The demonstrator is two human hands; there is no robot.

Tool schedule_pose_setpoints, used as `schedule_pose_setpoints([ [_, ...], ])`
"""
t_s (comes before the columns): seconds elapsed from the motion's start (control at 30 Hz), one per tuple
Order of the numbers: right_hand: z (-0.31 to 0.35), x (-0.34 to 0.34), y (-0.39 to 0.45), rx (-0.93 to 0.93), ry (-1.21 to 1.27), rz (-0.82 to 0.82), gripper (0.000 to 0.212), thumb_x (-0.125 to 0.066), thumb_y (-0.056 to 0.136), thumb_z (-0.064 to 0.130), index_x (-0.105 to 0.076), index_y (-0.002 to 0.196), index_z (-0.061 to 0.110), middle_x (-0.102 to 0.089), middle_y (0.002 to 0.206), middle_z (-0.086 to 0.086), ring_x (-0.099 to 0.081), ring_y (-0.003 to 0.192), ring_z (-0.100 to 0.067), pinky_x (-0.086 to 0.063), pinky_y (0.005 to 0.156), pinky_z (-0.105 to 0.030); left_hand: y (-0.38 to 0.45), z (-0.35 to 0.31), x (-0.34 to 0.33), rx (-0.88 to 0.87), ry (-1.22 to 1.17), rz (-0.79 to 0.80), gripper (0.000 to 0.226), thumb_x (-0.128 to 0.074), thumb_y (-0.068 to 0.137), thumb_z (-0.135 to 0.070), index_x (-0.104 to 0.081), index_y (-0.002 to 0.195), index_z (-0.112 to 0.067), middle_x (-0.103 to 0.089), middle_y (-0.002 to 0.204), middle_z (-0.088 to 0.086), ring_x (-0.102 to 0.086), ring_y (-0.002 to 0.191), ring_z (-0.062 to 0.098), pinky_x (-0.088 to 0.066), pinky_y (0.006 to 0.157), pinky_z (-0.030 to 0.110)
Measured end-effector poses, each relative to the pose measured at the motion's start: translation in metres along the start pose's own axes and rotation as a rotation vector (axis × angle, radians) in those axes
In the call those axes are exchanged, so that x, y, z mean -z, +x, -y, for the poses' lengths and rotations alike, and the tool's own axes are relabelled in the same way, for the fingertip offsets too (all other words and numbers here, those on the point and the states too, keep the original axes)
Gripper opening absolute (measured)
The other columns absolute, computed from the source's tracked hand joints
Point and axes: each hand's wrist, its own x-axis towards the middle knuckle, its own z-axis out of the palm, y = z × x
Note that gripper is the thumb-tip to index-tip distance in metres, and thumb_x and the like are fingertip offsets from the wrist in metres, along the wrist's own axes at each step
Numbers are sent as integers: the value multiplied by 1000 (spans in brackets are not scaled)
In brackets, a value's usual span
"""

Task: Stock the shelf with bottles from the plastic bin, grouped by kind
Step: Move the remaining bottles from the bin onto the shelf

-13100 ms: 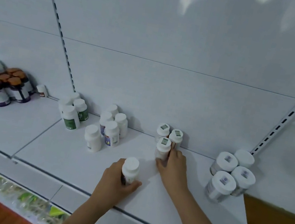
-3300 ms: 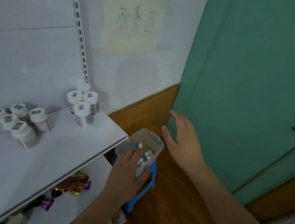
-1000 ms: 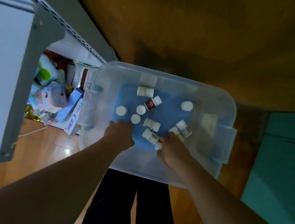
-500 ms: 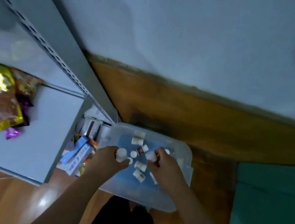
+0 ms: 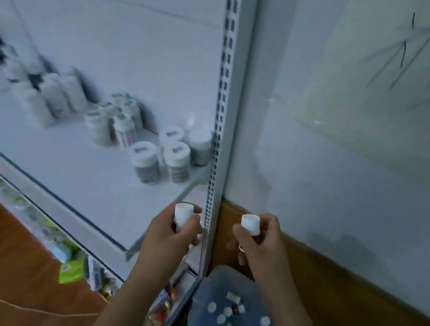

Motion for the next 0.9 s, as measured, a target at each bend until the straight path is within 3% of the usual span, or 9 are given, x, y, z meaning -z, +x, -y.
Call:
schedule_pose_setpoints([
  [0.1,48,-55,-25,107,31,79,25,-67,91,23,-47,107,20,-69,81,-8,-59,57,-5,-44,57,-24,-15,-21,72,-53,-1,-66,2,-62,94,-20,-64,95,-20,-62,68,0,-57,60,13,-45,55,27],
  [0.2,81,-126,-51,195,48,174,28,-66,92,26,-47,112,21,-65,87,-10,-59,64,-7,-45,61,-24,-39,-30,153,-39,-65,-128,13,-59,96,-31,-62,99,-18,-61,72,-2,-57,65,13,-43,60,28],
  [0.27,99,-175,-68,237,78,244,21,-61,94,27,-49,110,20,-64,85,-5,-59,69,-12,-45,62,-27,-56,-31,208,-22,-125,-168,24,-51,99,-36,-60,102,-14,-58,74,2,-53,67,16,-40,61,32],
  [0.37,121,-246,-92,307,52,335,14,-55,98,29,-55,99,14,-61,75,2,-55,70,-18,-45,61,-31,-81,-29,285,-6,-162,-262,25,-43,103,-34,-59,105,-16,-58,79,4,-54,68,15,-40,63,32],
  [0.47,136,-306,-115,372,1,388,23,-54,98,33,-59,95,10,-60,77,-5,-55,68,-12,-45,59,-16,-105,-21,348,-21,-139,-323,24,-41,104,-34,-58,107,-18,-60,84,3,-56,66,8,-43,63,26],
  [0.63,147,-384,-134,427,-22,478,17,-56,97,31,-62,98,15,-65,84,-3,-58,70,-3,-46,64,-12,-127,-5,422,1,-145,-365,25,-43,104,-32,-60,112,-15,-63,89,10,-61,70,11,-49,60,23],
  [0.77,147,-434,-125,426,-58,517,13,-58,95,34,-63,97,22,-68,87,-6,-59,74,-7,-48,69,-21,-119,9,463,4,-125,-383,23,-48,101,-32,-62,105,-14,-65,96,15,-65,77,15,-54,64,23],
  [0.9,146,-484,-99,394,-36,557,11,-59,96,29,-64,99,20,-66,83,4,-61,75,-2,-48,70,-16,-97,29,499,35,-110,-394,18,-51,100,-30,-63,105,-17,-65,100,15,-65,89,24,-55,67,21],
])
